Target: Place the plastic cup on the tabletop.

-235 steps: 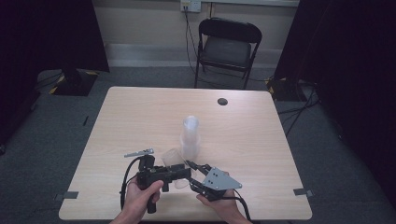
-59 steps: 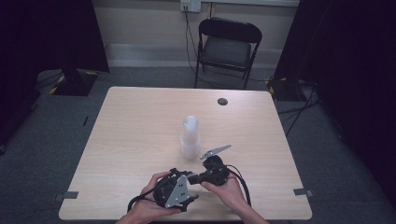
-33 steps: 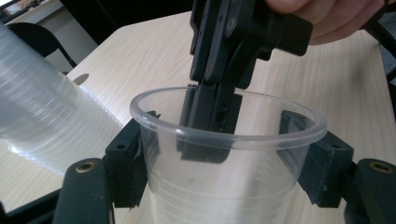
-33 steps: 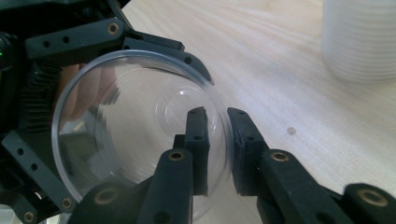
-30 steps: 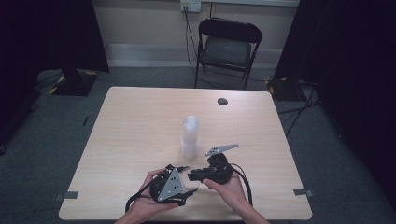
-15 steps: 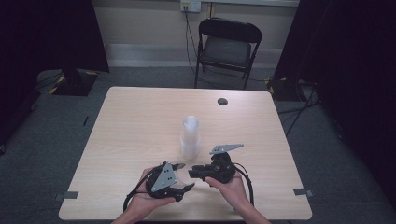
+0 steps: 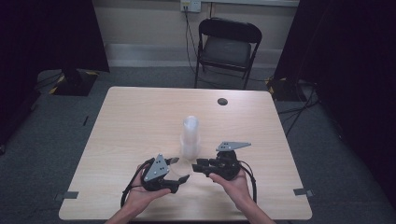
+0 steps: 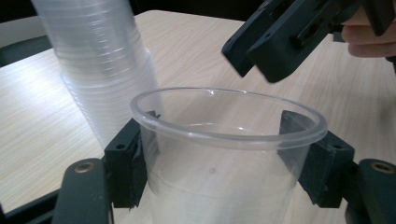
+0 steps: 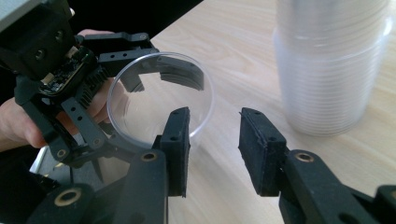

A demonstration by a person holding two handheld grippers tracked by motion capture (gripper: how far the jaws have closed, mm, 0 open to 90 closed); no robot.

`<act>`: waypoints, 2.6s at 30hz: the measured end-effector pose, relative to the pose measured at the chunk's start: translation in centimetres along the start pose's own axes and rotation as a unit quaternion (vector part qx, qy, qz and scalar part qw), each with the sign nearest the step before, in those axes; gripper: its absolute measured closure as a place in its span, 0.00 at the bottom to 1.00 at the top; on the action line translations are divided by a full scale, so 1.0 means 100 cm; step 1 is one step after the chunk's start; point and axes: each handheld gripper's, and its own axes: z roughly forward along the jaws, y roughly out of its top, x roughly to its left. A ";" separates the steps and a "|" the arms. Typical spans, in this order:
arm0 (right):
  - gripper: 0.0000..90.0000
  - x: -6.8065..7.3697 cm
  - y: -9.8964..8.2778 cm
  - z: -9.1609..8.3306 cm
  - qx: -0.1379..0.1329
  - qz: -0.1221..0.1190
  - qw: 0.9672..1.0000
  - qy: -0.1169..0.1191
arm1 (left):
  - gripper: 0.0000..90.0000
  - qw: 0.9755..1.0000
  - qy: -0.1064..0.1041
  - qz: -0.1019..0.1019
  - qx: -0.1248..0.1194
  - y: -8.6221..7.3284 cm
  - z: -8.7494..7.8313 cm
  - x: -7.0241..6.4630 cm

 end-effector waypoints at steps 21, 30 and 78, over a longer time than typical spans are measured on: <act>0.64 -0.006 -0.006 -0.018 -0.029 -0.005 0.999 -0.039 | 0.32 0.995 0.017 -0.081 -0.048 0.003 -0.021 0.014; 0.61 -0.009 -0.012 -0.031 -0.042 -0.006 0.997 -0.057 | 0.32 0.991 0.049 -0.107 -0.056 0.009 -0.026 0.023; 0.48 -0.045 -0.057 -0.072 -0.039 0.018 0.989 -0.140 | 0.32 0.967 0.200 -0.154 -0.047 -0.006 0.011 0.145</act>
